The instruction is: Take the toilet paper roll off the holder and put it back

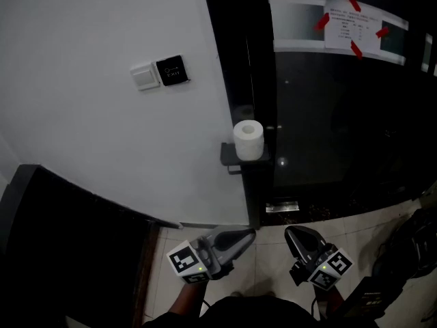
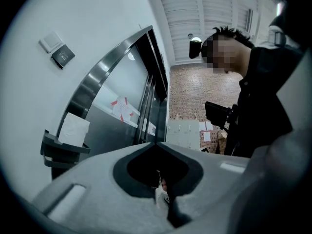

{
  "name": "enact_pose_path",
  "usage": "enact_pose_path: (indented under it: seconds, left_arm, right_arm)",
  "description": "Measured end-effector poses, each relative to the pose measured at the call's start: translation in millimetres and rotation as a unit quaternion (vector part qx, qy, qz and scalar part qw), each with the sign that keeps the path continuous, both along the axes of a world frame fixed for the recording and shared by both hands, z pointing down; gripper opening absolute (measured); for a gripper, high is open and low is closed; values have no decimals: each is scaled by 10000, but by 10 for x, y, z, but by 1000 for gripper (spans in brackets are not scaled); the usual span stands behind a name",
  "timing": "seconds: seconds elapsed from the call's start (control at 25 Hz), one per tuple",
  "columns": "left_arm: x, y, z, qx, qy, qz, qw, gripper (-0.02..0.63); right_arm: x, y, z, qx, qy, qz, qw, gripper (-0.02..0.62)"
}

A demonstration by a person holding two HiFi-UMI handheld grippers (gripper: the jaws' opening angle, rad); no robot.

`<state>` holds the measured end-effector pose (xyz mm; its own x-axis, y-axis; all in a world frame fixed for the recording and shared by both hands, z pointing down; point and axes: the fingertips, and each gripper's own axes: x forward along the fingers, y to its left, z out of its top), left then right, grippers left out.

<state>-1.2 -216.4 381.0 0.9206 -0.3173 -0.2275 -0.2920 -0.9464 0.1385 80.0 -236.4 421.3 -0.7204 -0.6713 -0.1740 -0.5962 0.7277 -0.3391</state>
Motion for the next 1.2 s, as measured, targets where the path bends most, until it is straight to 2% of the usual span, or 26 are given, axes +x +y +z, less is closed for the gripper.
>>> enact_pose_path:
  seconds: [0.16,0.32,0.36,0.44,0.56,0.64,0.8,1.04,1.2]
  left_arm:
    - [-87,-63,0,126,-99,-4,9999,0]
    - [-169,-96,-30,235,-190,39,9995,0]
    - [-212,-120,-26,220,-165,-1,9996,0]
    - [-318,-163,-14,169,-103,-118,9997,0]
    - [-504,-202,17,144,-62,-296,9994,0]
    - [-597,-214,37,164,-54,-394,9991,0]
    - [-778,-207,35,130,8,-601,9981,0]
    - [-1095,-248,175,-107,-82,-961,9953,0]
    - [-1217,-273,210,-230,-78,-1137,9932,0]
  right_arm:
    - [-10,-100,82,-127,5,154,9998,2]
    - [6,-331,23,234,278,716,9968,2]
    - [8,-419,13,290,402,858,9951,19]
    - [-40,-633,21,272,649,928,9932,91]
    - [-211,-1083,47,238,954,871,9913,259]
    - [-294,-1395,-22,326,1117,1044,9877,344]
    - [-470,-1909,-157,348,1443,1399,9790,451]
    - [-871,-2589,-314,320,1907,1763,9652,479]
    - [-974,-2892,-199,-132,2282,1891,9550,481]
